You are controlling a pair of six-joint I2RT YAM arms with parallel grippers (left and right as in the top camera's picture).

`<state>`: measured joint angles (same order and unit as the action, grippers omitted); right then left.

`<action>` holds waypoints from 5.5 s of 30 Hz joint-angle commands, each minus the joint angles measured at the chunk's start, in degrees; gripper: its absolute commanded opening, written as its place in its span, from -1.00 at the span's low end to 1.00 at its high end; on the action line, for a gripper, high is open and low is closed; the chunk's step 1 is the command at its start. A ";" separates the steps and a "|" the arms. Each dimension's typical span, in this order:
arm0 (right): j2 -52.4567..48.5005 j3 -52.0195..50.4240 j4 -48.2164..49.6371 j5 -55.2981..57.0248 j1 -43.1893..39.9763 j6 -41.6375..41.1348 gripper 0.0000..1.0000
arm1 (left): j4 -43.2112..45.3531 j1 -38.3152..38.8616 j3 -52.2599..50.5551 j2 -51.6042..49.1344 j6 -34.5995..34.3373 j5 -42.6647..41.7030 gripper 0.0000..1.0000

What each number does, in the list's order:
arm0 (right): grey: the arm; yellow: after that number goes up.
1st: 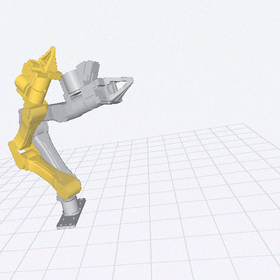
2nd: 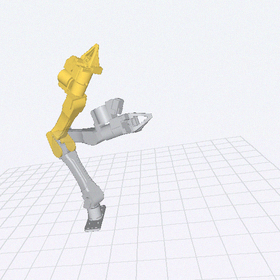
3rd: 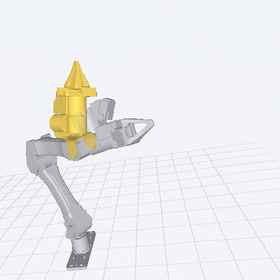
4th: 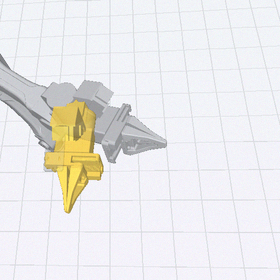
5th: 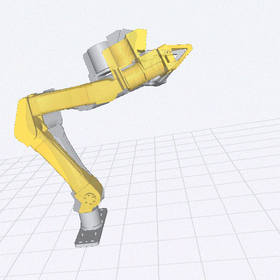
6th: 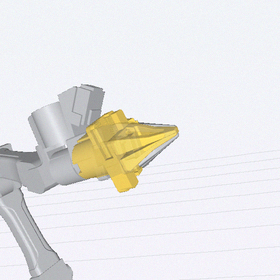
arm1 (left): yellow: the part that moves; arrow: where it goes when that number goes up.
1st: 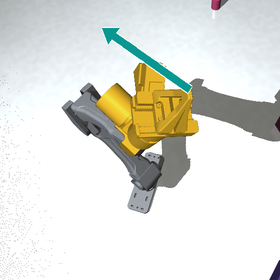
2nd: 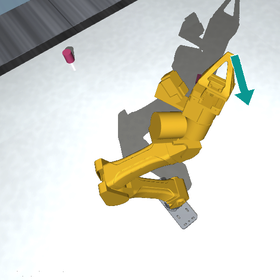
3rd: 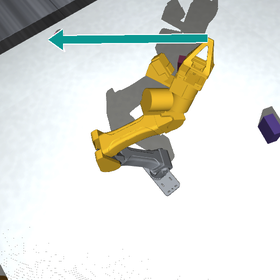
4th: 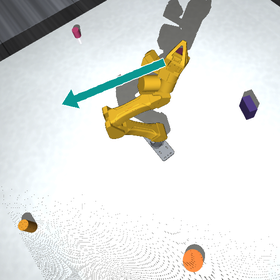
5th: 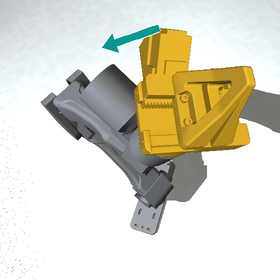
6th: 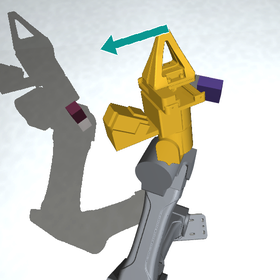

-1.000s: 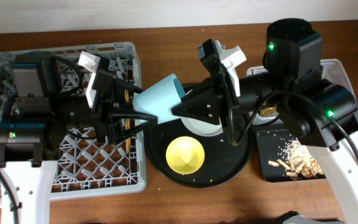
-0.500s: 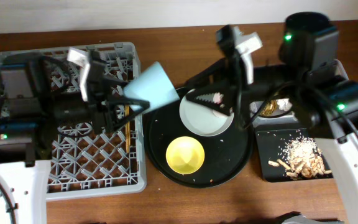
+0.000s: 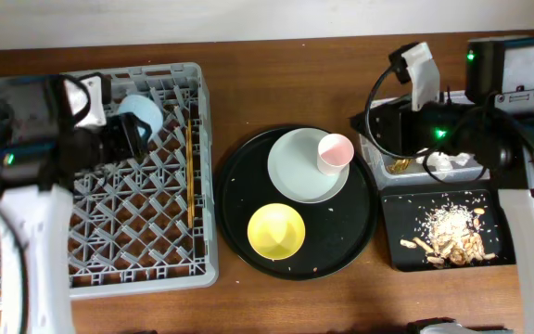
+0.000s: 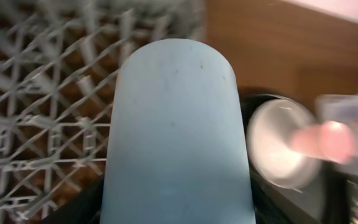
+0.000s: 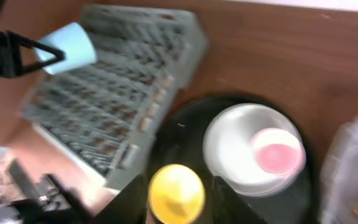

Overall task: Sort waste into correct bins and load items into the dishwasher rack
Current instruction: 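Place the blue cup upside down in the rack with the left gripper, then grasp the pink cup on the white plate with the right gripper and lift, then pass the pink cup from the right gripper to the left gripper, then lower the pink cup upside down into the rack with the left gripper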

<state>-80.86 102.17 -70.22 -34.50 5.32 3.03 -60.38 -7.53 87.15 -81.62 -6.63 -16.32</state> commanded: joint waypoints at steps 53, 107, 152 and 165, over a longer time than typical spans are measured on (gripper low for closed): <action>-38.95 -1.14 -0.72 32.81 15.67 0.96 -0.57 | -2.10 -0.15 2.14 -7.72 -1.68 2.14 0.82; -16.92 26.62 -14.82 -20.17 20.28 11.76 -0.92 | -6.23 13.55 2.16 -7.58 30.77 -73.88 0.79; -17.00 7.52 -19.21 10.80 4.79 6.97 -0.24 | -8.09 1.16 -4.96 -6.58 -4.26 14.97 -0.17; -17.00 3.39 -17.38 10.78 4.79 6.95 -0.24 | -2.62 3.45 -9.70 -6.75 -4.22 12.04 -0.15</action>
<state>-98.24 106.89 -87.74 -24.43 10.24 10.24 -63.35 -4.78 78.04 -88.86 -10.35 -3.22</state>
